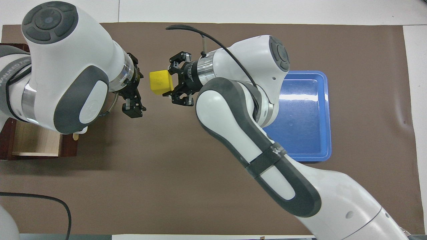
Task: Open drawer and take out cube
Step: 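Pull the cube away with the right gripper while the left gripper opens, then carry the cube over the blue tray with the right gripper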
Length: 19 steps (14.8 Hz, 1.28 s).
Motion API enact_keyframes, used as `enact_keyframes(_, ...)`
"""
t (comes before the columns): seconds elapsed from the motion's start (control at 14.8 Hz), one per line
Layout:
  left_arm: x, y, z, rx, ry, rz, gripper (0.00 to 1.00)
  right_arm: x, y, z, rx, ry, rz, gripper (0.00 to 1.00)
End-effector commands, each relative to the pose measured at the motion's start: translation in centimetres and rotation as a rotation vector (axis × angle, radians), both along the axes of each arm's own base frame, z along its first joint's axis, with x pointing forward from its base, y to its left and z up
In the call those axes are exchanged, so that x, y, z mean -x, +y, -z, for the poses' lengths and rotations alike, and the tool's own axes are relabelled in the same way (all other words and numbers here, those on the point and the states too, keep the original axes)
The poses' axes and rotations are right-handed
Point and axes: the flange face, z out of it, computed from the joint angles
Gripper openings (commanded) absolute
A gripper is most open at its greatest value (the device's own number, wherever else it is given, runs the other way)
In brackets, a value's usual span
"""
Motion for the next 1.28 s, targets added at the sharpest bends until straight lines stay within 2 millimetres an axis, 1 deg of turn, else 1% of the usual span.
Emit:
enact_keyframes(0.0, 1.8, 4.1, 2.6, -0.016, -0.026, 0.045, 1.0, -2.7, -6.5, 0.3, -0.006, 0.025, 0.039, 0.0)
enact_keyframes(0.07, 1.9, 5.7, 3.2, -0.018, -0.027, 0.059, 1.0, -3.5, -9.5, 1.1, 0.0, 0.03, 0.051, 0.0)
enact_keyframes(0.14, 1.6, 7.3, 3.6, -0.021, -0.023, 0.069, 1.0, -3.9, -11.9, 2.0, 0.006, 0.039, 0.061, 0.0)
enact_keyframes(0.27, 1.2, 10.7, 4.1, -0.023, -0.015, 0.093, 1.0, -4.1, -17.0, 4.1, 0.021, 0.054, 0.082, 0.0)
enact_keyframes(0.41, 1.2, 13.9, 4.8, -0.024, -0.012, 0.118, 1.0, -3.7, -21.2, 6.3, 0.035, 0.063, 0.061, 0.0)
enact_keyframes(0.47, 1.3, 15.5, 5.1, -0.024, -0.02, 0.133, 1.0, -2.9, -22.9, 7.8, 0.048, 0.055, 0.034, 0.0)
enact_keyframes(0.54, 1.3, 17.0, 5.2, -0.024, -0.022, 0.152, 1.0, -1.8, -24.0, 9.0, 0.058, 0.031, -0.011, 0.0)
enact_keyframes(0.61, 1.2, 18.4, 5.2, -0.024, -0.022, 0.158, 1.0, -0.7, -24.7, 10.2, 0.064, 0.024, -0.044, 0.0)
enact_keyframes(0.68, 1.1, 19.9, 5.3, -0.025, -0.02, 0.157, 1.0, -0.1, -25.1, 10.8, 0.067, 0.018, -0.061, 0.0)
enact_keyframes(0.81, 1.0, 22.6, 5.3, -0.044, -0.019, 0.178, 1.0, 0.1, -27.4, 12.0, 0.067, 0.014, -0.07, 0.0)
enact_keyframes(0.95, 0.9, 24.8, 5.3, -0.064, -0.017, 0.196, 1.0, 0.9, -27.1, 13.8, 0.072, 0.015, -0.107, 0.0)
enact_keyframes(1.08, 0.9, 26.7, 5.1, -0.075, -0.018, 0.215, 1.0, 1.8, -27.5, 14.9, 0.077, 0.021, -0.122, 0.0)
enact_keyframes(1.22, 0.9, 28.6, 5.0, -0.084, -0.023, 0.219, 1.0, 2.1, -28.0, 15.7, 0.083, 0.023, -0.118, 0.0)
